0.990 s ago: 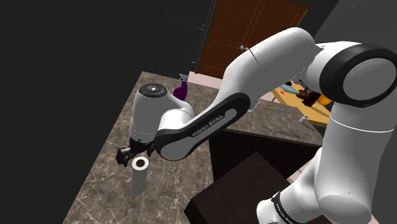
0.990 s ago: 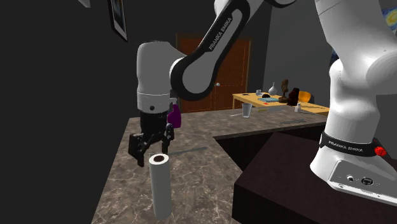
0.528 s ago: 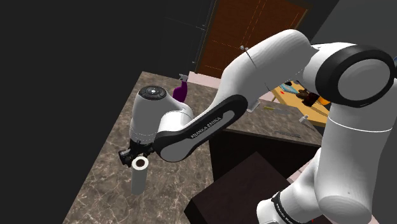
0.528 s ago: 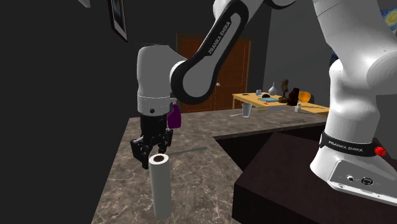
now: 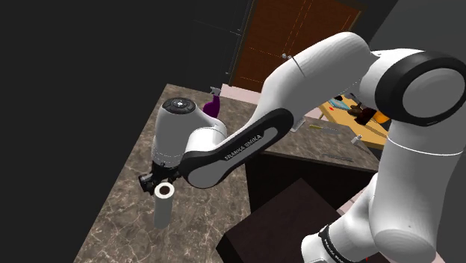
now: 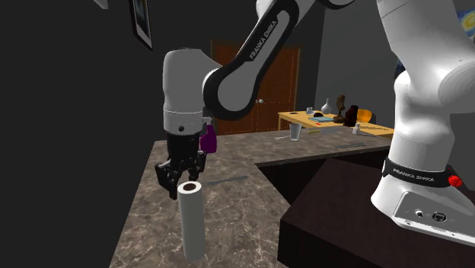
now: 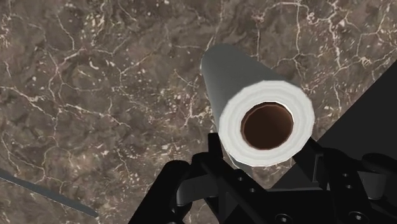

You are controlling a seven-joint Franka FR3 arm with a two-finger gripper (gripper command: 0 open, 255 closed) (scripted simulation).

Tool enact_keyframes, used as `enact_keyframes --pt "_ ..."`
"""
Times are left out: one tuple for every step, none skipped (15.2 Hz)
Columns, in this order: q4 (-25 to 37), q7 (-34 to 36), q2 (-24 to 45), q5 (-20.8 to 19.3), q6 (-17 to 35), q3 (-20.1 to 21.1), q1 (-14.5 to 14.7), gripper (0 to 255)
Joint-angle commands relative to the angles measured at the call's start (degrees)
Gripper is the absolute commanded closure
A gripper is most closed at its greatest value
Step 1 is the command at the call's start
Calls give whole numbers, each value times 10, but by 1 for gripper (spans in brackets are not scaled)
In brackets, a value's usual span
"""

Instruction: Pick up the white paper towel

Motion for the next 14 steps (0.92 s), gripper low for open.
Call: enact_keyframes --pt "-3 -7 -14 9 -10 7 -6 255" --pt "-3 -10 -20 13 -16 10 -8 255" --pt "-3 -13 -26 17 -22 12 -10 255" --pt "-3 -16 -32 22 -28 15 -12 255" --pt "-3 -19 -38 26 -33 18 -15 255" --pt "-3 -22 -44 30 -39 21 -17 255" --pt "-2 -25 -50 34 -45 23 -18 255" --pt "-1 -27 -56 38 -51 26 -20 255" --pt "-1 -30 -62 43 -57 28 -22 255" --pt "0 -33 -67 47 -63 30 -24 255" --pt "2 -36 -73 51 -69 32 -25 255" --pt "3 -39 -78 55 -76 35 -27 255" --pt "3 -39 -79 56 -76 35 -27 255" --pt "3 -39 -79 56 -77 35 -27 255"
